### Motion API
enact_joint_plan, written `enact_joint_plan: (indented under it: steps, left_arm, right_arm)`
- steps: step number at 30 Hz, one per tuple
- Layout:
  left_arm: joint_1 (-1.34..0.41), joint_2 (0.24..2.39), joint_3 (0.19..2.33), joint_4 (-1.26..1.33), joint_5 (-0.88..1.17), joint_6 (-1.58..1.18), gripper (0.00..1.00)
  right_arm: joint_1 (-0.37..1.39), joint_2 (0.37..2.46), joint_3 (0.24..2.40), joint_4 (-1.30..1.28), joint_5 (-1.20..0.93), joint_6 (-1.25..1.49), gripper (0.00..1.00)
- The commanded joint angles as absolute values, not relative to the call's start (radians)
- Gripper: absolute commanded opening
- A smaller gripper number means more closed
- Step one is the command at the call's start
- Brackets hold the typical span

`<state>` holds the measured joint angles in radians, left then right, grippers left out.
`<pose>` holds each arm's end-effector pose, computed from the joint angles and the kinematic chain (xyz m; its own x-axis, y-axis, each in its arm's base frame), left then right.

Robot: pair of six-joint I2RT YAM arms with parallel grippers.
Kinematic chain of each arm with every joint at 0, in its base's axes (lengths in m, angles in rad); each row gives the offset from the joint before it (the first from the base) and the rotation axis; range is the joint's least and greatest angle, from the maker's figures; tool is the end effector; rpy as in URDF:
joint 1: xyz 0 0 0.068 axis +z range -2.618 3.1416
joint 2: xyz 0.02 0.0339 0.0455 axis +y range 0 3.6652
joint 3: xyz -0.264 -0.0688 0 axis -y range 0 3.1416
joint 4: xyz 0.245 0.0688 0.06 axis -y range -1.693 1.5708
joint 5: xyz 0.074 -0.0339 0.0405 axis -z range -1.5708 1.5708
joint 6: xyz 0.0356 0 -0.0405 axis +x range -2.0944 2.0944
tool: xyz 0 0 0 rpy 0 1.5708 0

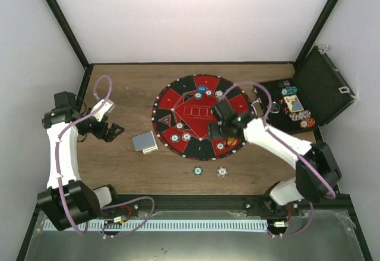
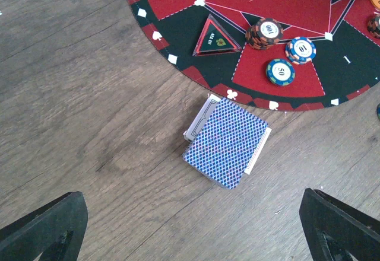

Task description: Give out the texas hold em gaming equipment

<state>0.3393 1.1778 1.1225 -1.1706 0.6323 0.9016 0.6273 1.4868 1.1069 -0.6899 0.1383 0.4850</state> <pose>0.1971 0.0472 0.3071 -0.6133 0.4545 -0.6460 0.6464 0.7588 -0.0799 0.2459 0.1722 0.2456 -0.8743 -0.0635 -0.4813 -0.1358 0.9838 0.1169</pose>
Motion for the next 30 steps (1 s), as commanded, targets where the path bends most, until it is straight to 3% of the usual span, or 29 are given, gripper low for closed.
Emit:
enact_joint_plan:
  steps: [1,8,15,21,30]
  left_arm:
    - [0.334,1.164,1.109,-1.186,0.656,0.93,1.0]
    - [0.333,1.158,1.111,-1.193,0.653,0.933,1.0]
    - [0.333,1.16,1.109,-1.2,0.642,0.935,1.0]
    - [0.333,1.151,1.119,-1.204,0.629,0.937,1.0]
    - [0.333,1.154,1.119,-1.206,0.632,0.939,1.0]
  right_arm:
    - [0.746,1.36,0.881,-0.721,0.14,0.699,0.82]
    - [0.944,1.241,0.717,-0.792,0.126,0.895,0.86]
    - [1.043,1.308,0.674,-0.748,0.097,0.936,0.86]
    - [1.062,1.407,0.691,-0.742,0.119,0.931,0.72]
    - [1.063,1.386,0.688,-0.767,0.153,0.944,0.55]
